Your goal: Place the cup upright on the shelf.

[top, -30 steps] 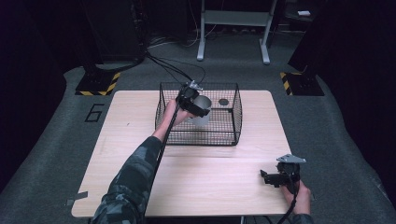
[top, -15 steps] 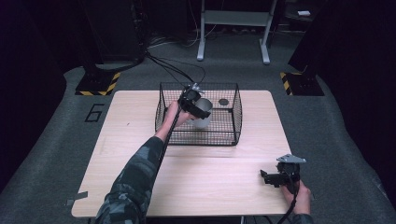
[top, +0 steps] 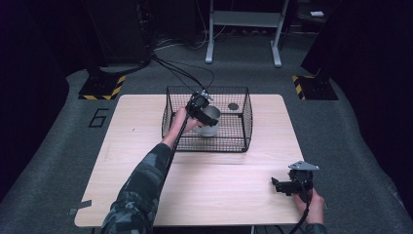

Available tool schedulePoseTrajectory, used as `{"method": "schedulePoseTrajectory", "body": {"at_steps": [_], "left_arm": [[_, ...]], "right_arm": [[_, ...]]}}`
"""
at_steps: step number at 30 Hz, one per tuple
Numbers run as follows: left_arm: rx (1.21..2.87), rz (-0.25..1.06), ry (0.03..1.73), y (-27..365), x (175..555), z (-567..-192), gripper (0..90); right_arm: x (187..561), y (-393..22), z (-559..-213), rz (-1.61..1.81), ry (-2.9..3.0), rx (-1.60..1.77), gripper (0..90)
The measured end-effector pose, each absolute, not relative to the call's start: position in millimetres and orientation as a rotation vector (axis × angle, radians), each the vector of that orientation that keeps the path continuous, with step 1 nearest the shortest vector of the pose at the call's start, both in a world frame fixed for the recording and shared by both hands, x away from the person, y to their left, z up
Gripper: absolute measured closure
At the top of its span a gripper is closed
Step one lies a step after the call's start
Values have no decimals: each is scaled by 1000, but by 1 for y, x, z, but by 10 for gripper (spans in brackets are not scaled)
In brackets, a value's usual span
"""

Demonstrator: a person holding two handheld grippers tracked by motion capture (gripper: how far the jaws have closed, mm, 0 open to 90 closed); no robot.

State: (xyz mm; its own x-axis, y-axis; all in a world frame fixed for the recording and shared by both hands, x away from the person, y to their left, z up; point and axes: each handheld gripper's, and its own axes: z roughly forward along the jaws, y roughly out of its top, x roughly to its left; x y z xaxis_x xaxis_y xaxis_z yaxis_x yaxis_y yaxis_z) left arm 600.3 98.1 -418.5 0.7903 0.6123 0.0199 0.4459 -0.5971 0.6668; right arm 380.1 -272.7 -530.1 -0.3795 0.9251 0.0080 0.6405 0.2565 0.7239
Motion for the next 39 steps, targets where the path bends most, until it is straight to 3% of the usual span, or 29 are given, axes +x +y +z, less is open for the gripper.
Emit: {"method": "schedulePoseTrajectory", "body": {"at_steps": [28,39], "left_arm": [[2374,334,773,97,596,-428,55],[2284,309,737,107,589,-410,0]], "right_arm": [[380,-273,-530,899,2120,1409,0],[380,-273,-530,899,2120,1410,0]]}}
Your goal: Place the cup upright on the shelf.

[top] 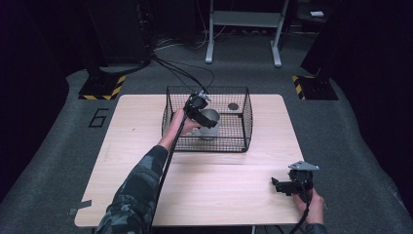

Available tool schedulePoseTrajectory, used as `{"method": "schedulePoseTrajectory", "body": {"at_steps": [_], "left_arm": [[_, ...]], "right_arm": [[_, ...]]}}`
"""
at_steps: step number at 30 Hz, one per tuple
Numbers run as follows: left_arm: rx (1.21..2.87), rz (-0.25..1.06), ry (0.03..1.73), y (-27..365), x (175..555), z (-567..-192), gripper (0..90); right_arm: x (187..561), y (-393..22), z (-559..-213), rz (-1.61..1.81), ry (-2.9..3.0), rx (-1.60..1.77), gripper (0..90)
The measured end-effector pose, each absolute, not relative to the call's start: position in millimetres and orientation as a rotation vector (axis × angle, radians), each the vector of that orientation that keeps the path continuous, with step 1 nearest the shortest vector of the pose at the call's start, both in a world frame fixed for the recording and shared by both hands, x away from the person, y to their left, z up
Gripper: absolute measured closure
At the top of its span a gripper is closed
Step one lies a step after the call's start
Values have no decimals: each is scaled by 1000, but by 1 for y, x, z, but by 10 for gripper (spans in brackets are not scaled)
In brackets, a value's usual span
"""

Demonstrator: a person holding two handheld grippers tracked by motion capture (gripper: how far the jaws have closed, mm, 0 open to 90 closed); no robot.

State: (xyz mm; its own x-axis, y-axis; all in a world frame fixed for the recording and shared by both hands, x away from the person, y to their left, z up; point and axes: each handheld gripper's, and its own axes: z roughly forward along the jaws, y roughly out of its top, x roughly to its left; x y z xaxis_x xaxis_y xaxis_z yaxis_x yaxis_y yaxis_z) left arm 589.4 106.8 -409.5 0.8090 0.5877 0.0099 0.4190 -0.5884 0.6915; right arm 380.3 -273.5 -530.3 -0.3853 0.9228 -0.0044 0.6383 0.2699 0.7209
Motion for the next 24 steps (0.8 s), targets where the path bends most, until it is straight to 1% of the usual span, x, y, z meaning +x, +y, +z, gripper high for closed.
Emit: {"method": "schedulePoseTrajectory", "body": {"at_steps": [12,19,23,24], "left_arm": [[2224,331,662,117,564,-377,0],[2214,359,612,125,538,-361,1],[2208,394,581,137,514,-352,1],[2208,394,581,137,514,-352,1]], "right_arm": [[380,-273,-530,899,2120,1409,0],[380,-273,-530,899,2120,1409,0],[380,-273,-530,899,2120,1409,0],[380,-273,-530,899,2120,1409,0]]}}
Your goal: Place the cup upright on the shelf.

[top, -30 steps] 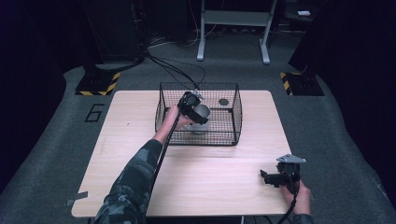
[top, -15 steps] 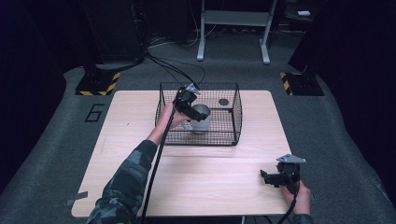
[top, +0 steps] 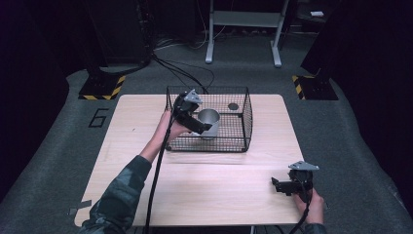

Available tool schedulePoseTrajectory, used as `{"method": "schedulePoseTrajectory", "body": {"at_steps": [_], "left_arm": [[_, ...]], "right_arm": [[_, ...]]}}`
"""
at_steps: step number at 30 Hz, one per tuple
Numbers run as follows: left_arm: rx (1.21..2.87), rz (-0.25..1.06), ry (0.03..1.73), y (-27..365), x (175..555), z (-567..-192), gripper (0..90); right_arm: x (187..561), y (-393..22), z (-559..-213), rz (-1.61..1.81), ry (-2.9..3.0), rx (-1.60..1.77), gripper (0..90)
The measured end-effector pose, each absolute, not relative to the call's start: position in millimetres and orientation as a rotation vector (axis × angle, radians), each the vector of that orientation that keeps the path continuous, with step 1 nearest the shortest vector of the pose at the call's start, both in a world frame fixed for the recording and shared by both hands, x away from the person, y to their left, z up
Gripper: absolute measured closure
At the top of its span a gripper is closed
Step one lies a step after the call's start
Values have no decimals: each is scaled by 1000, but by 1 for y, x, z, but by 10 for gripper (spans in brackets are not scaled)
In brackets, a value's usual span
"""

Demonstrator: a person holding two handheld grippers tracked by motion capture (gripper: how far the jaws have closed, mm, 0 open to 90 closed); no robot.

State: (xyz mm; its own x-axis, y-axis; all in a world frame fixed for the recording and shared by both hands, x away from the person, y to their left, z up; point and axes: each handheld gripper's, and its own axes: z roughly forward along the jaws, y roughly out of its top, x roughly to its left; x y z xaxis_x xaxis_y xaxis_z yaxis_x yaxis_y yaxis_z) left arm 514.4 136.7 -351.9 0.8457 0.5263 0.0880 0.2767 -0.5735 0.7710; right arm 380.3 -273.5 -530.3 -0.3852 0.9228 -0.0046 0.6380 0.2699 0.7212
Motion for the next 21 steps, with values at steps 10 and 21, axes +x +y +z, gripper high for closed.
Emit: {"method": "schedulePoseTrajectory", "body": {"at_steps": [10,21], "left_arm": [[2177,457,595,177,470,-353,1],[2160,488,664,226,424,-384,1]], "right_arm": [[380,-273,-530,899,2120,1409,0],[380,-273,-530,892,2121,1413,0]]}}
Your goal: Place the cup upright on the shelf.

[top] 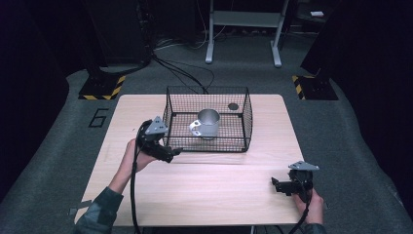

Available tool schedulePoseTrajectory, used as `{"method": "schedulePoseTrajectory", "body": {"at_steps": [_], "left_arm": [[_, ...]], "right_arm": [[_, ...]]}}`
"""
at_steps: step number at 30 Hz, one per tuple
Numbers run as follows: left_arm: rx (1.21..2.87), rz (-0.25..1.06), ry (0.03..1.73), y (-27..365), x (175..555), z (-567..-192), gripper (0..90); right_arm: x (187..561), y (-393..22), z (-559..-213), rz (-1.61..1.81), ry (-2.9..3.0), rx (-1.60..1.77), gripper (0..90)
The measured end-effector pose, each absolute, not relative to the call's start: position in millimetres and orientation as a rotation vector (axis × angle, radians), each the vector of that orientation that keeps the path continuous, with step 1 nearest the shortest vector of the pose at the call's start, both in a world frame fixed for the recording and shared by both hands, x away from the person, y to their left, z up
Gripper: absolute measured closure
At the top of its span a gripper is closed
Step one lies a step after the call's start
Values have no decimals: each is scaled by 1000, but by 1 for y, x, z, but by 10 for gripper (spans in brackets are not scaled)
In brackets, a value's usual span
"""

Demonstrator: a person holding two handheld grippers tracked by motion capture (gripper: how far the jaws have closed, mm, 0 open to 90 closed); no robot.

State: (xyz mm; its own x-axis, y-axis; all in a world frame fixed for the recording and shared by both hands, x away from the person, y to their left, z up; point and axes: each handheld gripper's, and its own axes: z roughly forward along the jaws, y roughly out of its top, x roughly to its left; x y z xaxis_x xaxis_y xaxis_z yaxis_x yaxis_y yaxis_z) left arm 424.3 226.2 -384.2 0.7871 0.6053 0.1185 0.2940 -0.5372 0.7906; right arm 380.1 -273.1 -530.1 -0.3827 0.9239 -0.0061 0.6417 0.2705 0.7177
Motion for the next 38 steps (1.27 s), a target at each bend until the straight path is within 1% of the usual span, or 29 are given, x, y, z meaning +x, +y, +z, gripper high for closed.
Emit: {"method": "schedulePoseTrajectory", "body": {"at_steps": [10,18,23,24,26,30,34,38], "left_arm": [[2190,485,820,270,394,-440,1],[2222,473,958,300,382,-485,1],[2215,490,1038,315,379,-508,1],[2219,480,1053,318,379,-511,1],[2196,506,1089,324,378,-519,1],[2184,509,1135,329,379,-525,1],[2081,512,1175,333,377,-532,0],[2094,508,1175,334,377,-531,0]], "right_arm": [[380,-272,-530,891,2119,1422,0],[380,-270,-530,900,2107,1431,0],[380,-270,-530,900,2108,1430,0],[379,-270,-530,895,2112,1429,0],[379,-270,-530,893,2113,1427,0],[379,-269,-530,890,2105,1436,0],[379,-269,-530,889,2106,1434,0],[379,-269,-530,890,2102,1440,0]]}}
